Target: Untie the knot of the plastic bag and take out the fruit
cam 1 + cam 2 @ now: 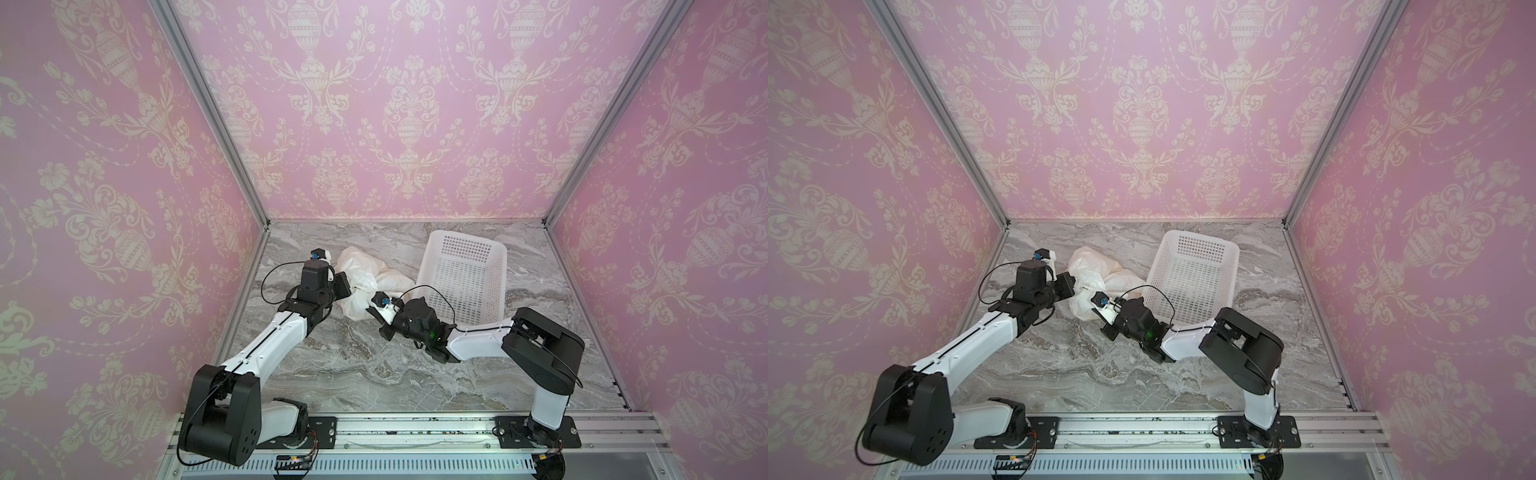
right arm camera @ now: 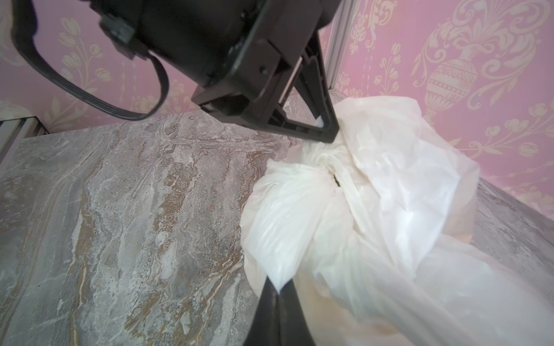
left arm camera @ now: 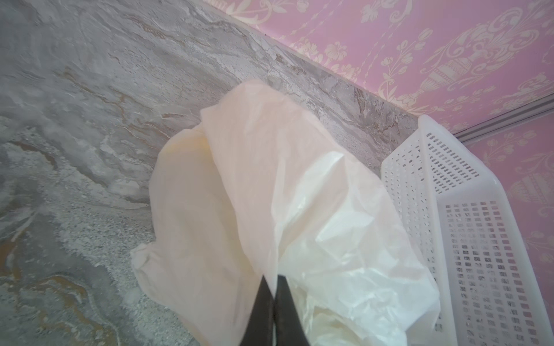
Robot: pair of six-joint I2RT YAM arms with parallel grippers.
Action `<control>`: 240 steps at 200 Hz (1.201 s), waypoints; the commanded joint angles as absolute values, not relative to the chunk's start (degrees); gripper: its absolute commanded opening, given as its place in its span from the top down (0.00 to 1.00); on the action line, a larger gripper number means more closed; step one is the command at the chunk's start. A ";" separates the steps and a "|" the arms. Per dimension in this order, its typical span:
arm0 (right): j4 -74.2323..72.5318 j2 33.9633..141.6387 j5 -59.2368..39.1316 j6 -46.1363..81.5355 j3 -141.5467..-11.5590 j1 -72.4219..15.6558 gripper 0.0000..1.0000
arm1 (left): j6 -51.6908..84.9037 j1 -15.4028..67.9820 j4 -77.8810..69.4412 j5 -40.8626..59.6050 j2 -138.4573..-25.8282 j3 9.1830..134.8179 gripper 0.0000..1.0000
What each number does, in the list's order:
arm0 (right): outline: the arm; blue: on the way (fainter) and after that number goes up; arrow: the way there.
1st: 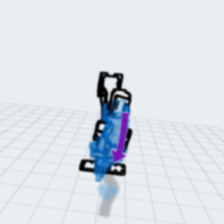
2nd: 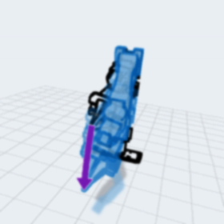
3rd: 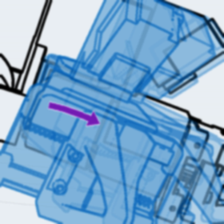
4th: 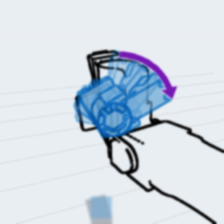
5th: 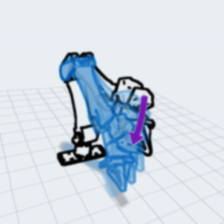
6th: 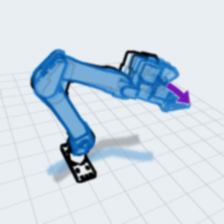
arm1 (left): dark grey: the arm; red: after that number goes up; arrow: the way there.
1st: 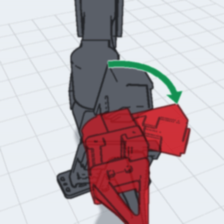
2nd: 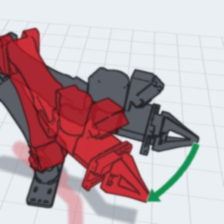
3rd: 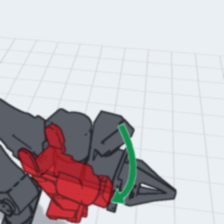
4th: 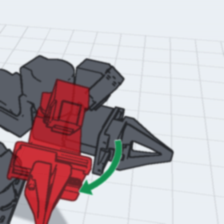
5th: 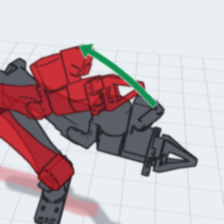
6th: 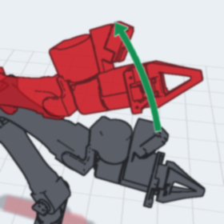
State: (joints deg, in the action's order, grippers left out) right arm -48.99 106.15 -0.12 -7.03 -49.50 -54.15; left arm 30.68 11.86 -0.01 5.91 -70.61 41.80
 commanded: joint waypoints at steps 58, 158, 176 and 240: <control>-57.21 107.13 14.18 -8.97 -47.39 -54.45 1.00 | 29.52 11.34 3.81 -6.15 -60.22 37.90 1.00; -60.40 106.36 13.42 1.63 -44.85 -47.53 1.00 | 33.21 4.90 5.01 -6.70 -54.96 34.60 1.00; -61.40 106.00 11.00 5.20 -43.76 -45.16 1.00 | 33.92 3.84 4.81 -6.19 -54.55 34.08 1.00; -64.35 105.62 5.56 13.72 -41.05 -38.96 1.00 | 36.81 -1.20 4.90 -5.10 -49.88 31.22 1.00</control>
State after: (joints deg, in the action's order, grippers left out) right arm -63.33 106.56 7.16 9.17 -42.41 -40.49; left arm 35.03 0.03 4.03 -4.84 -52.01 31.97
